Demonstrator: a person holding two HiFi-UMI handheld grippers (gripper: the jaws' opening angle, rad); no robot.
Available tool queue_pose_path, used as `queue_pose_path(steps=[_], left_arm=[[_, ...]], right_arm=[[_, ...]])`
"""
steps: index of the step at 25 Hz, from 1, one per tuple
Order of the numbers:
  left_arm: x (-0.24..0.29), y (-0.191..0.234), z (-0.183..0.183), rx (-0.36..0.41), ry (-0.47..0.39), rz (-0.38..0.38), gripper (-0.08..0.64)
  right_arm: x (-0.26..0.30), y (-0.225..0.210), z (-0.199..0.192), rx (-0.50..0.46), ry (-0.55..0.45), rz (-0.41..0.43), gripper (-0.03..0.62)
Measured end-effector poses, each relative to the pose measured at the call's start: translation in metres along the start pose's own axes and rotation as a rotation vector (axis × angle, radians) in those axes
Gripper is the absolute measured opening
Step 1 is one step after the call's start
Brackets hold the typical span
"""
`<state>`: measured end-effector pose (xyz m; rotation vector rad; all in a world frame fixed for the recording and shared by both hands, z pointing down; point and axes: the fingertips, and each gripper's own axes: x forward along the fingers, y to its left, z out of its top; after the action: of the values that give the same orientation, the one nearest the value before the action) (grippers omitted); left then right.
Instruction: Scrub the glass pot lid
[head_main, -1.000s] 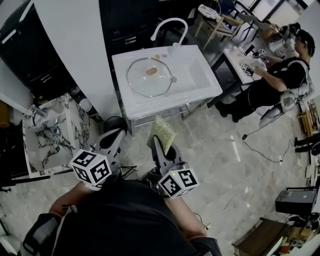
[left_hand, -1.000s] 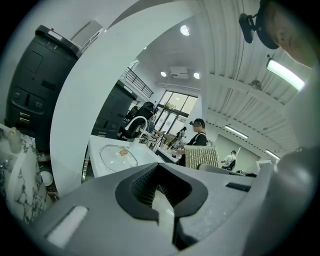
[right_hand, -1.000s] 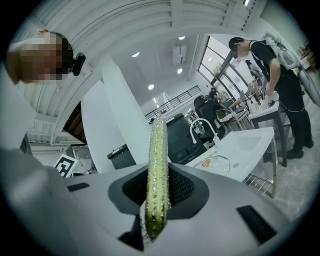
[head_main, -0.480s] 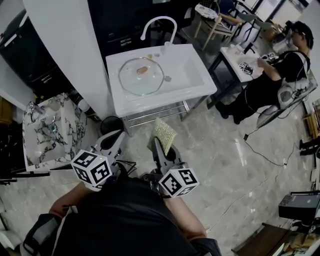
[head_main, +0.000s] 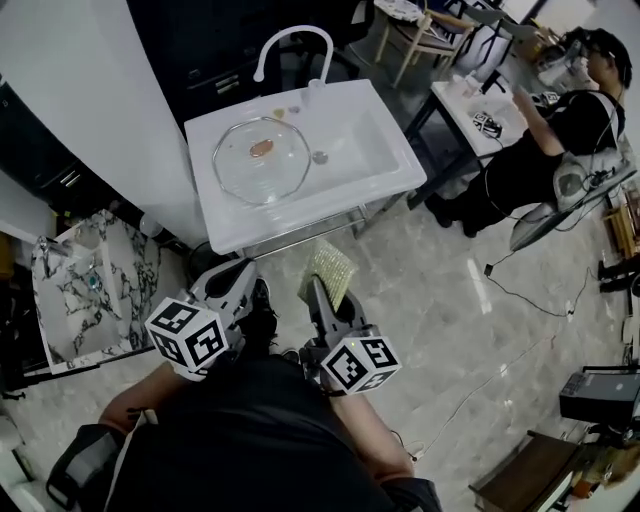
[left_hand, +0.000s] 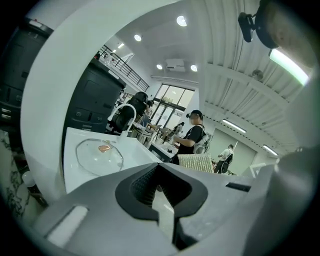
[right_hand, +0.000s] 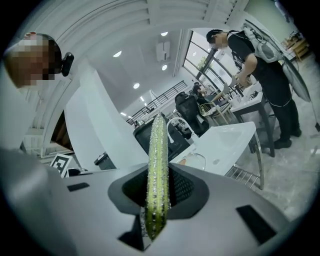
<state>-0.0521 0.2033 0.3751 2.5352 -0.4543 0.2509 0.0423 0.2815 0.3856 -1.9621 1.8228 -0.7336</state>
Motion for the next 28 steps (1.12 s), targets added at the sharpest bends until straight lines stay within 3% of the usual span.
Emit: queue_pose_path(steps=[7,13,19,28], left_arm=[[0.097,0.036,0.05,-0.016,0.046,-0.126,0.0],[0.134,0.093,0.083,-0.08,0.052,-0.12,0.0],[0.139,0.148,0.1,-0.17,0.004,-0.038,0.0],[0.139,0.195,0.115,-0.218,-0.073,0.159,0.0]], right_arm=[[0.079,-0.041,0.048,-0.039,-0.006,-0.095,0.066],[0.151,-0.052,0.06,-0.035,0.055,-0.119,0.066],[0.213,-0.049,0.06,-0.061,0.156,-0.061,0.066],[0.281,-0.052,0.056,-0.035,0.28,0.103,0.066]])
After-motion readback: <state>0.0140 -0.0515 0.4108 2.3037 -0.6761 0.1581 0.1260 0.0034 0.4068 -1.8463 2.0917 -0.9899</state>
